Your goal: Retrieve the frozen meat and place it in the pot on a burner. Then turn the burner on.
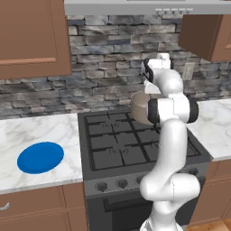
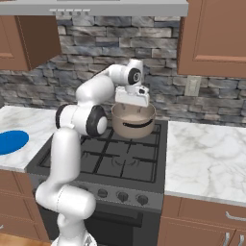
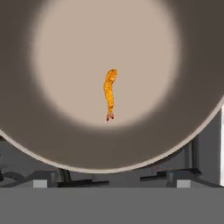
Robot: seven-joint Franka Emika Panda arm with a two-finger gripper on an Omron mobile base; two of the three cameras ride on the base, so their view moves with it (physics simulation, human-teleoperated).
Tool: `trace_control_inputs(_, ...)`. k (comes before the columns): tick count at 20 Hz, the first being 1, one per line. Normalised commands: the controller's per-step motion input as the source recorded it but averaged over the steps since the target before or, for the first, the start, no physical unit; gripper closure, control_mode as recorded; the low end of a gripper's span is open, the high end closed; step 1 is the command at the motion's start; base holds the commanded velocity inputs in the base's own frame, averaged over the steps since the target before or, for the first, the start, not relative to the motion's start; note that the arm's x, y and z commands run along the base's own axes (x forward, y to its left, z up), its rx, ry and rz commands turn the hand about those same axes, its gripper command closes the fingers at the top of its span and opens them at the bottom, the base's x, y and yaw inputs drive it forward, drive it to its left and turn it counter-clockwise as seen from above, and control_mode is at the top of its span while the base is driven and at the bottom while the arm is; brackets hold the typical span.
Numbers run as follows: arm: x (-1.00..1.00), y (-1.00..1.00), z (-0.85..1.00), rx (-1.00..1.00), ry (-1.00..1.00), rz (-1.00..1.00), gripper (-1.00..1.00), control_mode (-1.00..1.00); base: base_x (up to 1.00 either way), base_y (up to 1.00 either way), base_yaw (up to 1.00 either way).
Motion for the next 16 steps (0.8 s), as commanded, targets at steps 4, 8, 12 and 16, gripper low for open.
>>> trace_control_inputs(4, -1.0, 0.0, 0.22, 0.0, -0.3, 0.04, -1.0, -1.0, 0.0, 0.0, 0.0)
trace_control_inputs(8, -1.0, 0.12, 0.24, -0.05, -0.33, 0.05, -1.0, -1.0, 0.0, 0.0, 0.0)
trace_control_inputs(12, -0.59, 0.28, 0.44, -0.19, -0.13, 0.0, -1.0, -1.0, 0.0, 0.0, 0.0)
trace_control_inputs(16, -0.53, 0.24, 0.54, -0.19, 0.01, 0.0, -1.0, -1.0, 0.0, 0.0, 0.0)
